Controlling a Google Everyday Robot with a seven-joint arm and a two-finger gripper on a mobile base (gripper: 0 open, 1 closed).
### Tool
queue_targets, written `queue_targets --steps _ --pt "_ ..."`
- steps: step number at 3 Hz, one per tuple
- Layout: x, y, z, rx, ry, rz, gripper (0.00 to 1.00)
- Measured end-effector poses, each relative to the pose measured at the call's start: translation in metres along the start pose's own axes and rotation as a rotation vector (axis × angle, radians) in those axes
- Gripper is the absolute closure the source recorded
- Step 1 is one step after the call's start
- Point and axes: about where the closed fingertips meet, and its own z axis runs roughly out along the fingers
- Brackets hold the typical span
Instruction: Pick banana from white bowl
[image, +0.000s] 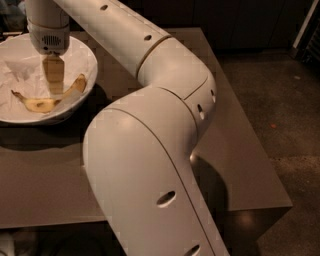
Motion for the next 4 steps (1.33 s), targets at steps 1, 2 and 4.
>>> queue_targets --steps 1,2,4 --pt "0.003 0.007 0.009 -0.015 0.011 0.027 0.35" --pt "0.008 0.015 0.023 -0.047 0.006 0.049 0.5" --pt "0.017 0.021 0.04 -0.091 0.015 0.06 0.6"
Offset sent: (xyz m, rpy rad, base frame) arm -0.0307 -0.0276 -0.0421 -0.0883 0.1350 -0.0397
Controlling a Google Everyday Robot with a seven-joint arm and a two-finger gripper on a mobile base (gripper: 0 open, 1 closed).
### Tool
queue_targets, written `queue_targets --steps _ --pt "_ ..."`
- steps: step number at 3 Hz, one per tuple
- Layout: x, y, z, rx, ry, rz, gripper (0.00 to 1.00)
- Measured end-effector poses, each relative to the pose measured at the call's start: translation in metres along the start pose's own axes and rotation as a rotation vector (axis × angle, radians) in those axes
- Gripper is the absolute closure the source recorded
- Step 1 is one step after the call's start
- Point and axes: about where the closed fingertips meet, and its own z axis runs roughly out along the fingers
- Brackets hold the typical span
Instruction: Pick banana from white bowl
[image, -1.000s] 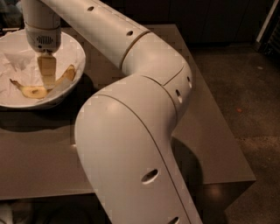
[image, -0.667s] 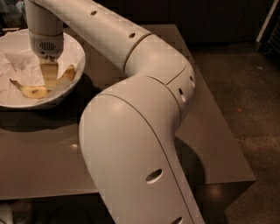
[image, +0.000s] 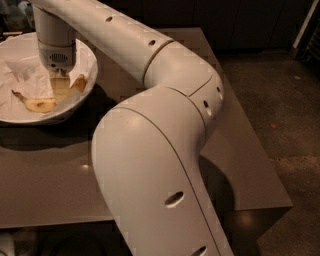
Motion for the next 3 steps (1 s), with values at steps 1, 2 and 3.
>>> queue_targets --steps 1,2,3 --pt "0.001 -0.003 -0.001 0.006 0.026 -0.017 0.6" --pt "-0.001 -0.006 -0.006 0.02 0.054 -0.036 0.72" --pt "-0.004 -0.007 -0.015 0.038 0.09 -0.056 0.54"
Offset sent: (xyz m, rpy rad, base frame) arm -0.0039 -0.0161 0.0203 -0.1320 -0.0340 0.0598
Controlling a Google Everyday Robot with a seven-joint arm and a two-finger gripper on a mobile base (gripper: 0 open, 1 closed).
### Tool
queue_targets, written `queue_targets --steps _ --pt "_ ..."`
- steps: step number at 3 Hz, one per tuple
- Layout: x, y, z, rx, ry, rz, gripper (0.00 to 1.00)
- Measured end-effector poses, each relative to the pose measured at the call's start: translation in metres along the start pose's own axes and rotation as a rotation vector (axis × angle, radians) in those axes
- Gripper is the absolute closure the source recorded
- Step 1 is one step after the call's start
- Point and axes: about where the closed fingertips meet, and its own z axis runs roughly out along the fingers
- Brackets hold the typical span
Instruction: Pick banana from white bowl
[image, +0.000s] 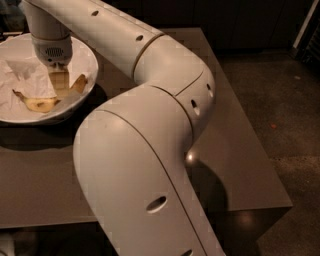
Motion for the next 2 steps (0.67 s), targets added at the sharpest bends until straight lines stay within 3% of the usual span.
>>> queue_targets --steps 2 --pt "0.0002 -0.0016 -0.0179 0.036 0.06 -0.018 0.36"
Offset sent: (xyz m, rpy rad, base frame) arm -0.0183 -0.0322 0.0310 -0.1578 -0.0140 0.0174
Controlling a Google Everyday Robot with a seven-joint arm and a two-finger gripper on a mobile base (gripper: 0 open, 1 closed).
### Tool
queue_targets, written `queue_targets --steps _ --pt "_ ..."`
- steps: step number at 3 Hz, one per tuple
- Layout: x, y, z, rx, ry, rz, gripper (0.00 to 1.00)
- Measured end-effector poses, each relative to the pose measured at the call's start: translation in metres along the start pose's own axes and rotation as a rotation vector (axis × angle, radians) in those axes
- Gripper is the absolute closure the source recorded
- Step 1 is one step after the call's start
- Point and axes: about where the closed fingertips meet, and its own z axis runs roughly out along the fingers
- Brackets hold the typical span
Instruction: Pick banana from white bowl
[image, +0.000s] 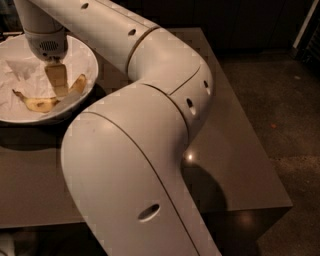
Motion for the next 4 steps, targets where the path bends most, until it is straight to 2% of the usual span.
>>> queue_targets --steps 1,4 --pt "-0.001 0.0 0.0 0.001 0.007 -0.008 0.39" --pt "0.0 -0.001 0.026 -0.045 0.018 -0.013 0.38"
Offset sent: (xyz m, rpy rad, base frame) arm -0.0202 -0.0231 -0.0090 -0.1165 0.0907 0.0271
